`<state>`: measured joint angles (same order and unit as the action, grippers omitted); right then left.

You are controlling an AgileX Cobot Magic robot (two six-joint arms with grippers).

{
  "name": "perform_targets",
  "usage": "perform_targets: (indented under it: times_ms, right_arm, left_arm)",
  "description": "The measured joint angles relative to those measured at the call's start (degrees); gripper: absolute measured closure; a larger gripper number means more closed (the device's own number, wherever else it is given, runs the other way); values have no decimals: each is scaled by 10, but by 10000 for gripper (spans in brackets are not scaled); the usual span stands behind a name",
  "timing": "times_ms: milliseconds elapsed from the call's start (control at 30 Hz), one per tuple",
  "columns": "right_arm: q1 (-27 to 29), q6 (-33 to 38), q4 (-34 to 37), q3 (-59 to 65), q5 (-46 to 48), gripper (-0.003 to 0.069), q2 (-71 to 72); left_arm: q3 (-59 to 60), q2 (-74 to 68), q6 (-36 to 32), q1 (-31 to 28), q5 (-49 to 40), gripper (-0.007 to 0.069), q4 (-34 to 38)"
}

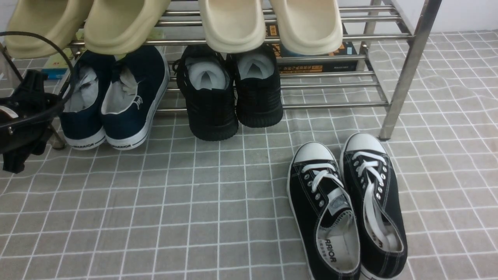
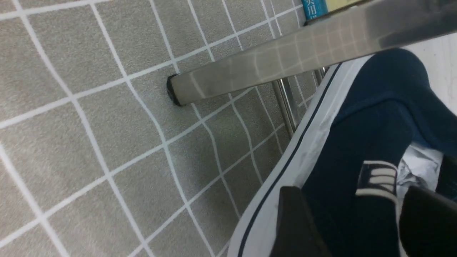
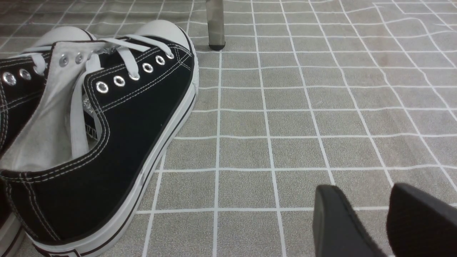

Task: Take the shoes off the shelf with your hand from the grey coffee tablecloth.
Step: 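Grasp the leftmost shoe on the bottom shelf of the shoe rack with the left gripper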

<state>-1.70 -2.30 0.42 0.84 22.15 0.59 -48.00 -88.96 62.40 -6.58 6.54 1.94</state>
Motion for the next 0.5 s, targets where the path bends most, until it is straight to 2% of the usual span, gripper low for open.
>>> perform_targets:
  times_ms: [200, 500]
  right_arm:
    - [0, 0, 1, 0, 0, 420, 0]
    - [1, 0, 1, 0, 0, 420, 0]
  left_arm:
    - [-6, -21, 0, 0, 18, 207, -11]
    - [-90, -47, 1, 1, -103, 207, -72]
